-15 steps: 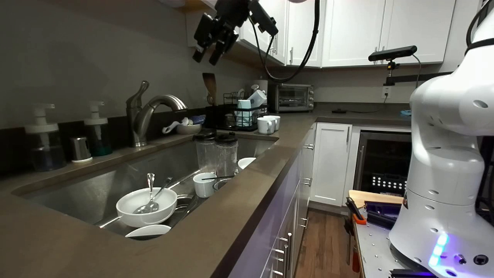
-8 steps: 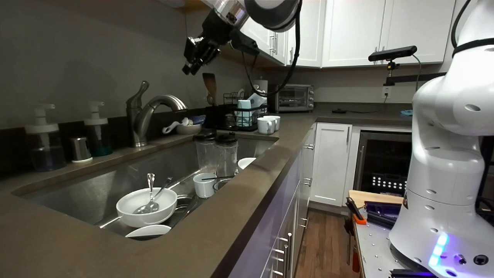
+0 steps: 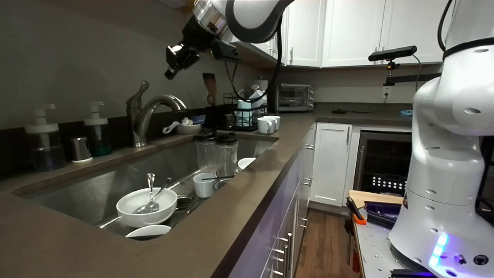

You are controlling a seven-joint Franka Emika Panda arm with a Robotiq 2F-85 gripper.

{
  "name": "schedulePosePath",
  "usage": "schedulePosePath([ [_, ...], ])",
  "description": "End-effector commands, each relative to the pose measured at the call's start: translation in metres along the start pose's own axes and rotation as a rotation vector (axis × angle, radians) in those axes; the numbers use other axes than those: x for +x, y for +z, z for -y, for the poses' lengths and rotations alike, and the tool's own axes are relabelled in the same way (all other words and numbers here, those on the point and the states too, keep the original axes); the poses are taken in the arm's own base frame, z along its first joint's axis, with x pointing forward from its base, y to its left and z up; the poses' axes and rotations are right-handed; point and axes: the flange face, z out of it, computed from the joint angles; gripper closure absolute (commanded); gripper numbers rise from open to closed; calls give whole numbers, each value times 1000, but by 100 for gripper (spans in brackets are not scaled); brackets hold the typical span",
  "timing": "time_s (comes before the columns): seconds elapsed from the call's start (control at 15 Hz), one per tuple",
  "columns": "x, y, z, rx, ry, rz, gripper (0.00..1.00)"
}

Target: Open the tap

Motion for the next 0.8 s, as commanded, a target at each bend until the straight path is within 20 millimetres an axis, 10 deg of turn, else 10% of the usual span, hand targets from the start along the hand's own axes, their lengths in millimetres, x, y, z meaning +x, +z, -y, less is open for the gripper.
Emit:
schedulePosePath([
  [0.0, 26, 15, -4, -12, -26, -39, 96],
  [0.47, 21, 20, 6, 63, 16, 93, 99],
  [0.53, 14, 18, 2, 57, 27, 114, 72],
  [0.73, 2, 14, -2, 59, 45, 152, 65],
])
